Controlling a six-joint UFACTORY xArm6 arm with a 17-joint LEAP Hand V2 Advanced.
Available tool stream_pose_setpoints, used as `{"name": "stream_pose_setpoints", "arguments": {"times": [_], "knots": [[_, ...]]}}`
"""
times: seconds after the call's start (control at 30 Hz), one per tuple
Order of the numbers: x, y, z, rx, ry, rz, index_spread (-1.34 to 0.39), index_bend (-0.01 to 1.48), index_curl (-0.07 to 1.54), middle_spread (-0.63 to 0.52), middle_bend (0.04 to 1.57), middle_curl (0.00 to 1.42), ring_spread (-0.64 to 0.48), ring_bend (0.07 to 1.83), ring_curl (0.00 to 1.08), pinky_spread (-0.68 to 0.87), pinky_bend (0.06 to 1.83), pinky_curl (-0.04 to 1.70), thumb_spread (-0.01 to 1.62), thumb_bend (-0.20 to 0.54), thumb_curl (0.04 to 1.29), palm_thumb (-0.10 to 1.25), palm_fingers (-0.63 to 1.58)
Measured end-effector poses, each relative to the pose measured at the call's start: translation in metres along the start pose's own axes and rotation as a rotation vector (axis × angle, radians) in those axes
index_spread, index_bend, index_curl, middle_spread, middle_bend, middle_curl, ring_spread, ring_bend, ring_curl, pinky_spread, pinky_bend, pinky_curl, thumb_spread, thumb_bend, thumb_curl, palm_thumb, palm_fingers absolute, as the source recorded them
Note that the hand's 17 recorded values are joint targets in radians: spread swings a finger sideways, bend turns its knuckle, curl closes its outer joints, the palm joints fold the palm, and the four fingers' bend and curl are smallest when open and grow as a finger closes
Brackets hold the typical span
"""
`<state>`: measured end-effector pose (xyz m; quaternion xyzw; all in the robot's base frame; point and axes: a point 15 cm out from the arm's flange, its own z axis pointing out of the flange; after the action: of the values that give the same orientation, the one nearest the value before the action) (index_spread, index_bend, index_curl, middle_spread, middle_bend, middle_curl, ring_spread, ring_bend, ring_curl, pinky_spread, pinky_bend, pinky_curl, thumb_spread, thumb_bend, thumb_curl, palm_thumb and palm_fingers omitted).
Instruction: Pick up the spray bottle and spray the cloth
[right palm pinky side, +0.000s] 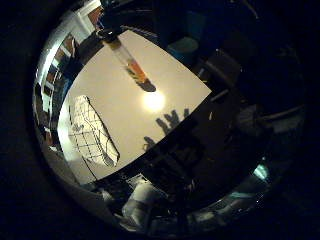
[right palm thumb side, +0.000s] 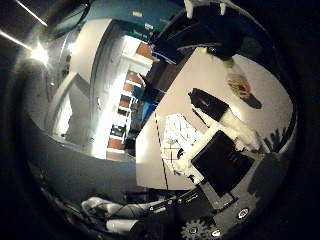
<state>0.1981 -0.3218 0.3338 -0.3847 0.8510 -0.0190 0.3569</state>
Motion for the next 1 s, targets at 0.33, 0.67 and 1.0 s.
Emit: {"name": "stream_pose_setpoints", "arguments": {"times": [0.33,0.67,1.0], "knots": [[0.071,-0.002,-0.001,0.002,-0.065,0.098,-0.35,0.18,0.35,-0.06,0.26,0.39,0.10,0.44,0.22,0.39,0.37,0.17,1.03,-0.021,0.48,0.85,0.44],[0.109,-0.004,0.010,-0.011,-0.102,0.142,-0.29,0.13,0.31,0.04,0.25,0.39,0.16,0.50,0.24,0.39,0.42,0.20,1.03,-0.030,0.48,0.81,0.32],[0.122,-0.008,0.041,-0.067,-0.178,0.117,-0.27,0.15,0.25,0.21,0.20,0.34,0.32,0.50,0.24,0.39,0.56,0.26,1.02,-0.030,0.37,0.64,0.05]]}}
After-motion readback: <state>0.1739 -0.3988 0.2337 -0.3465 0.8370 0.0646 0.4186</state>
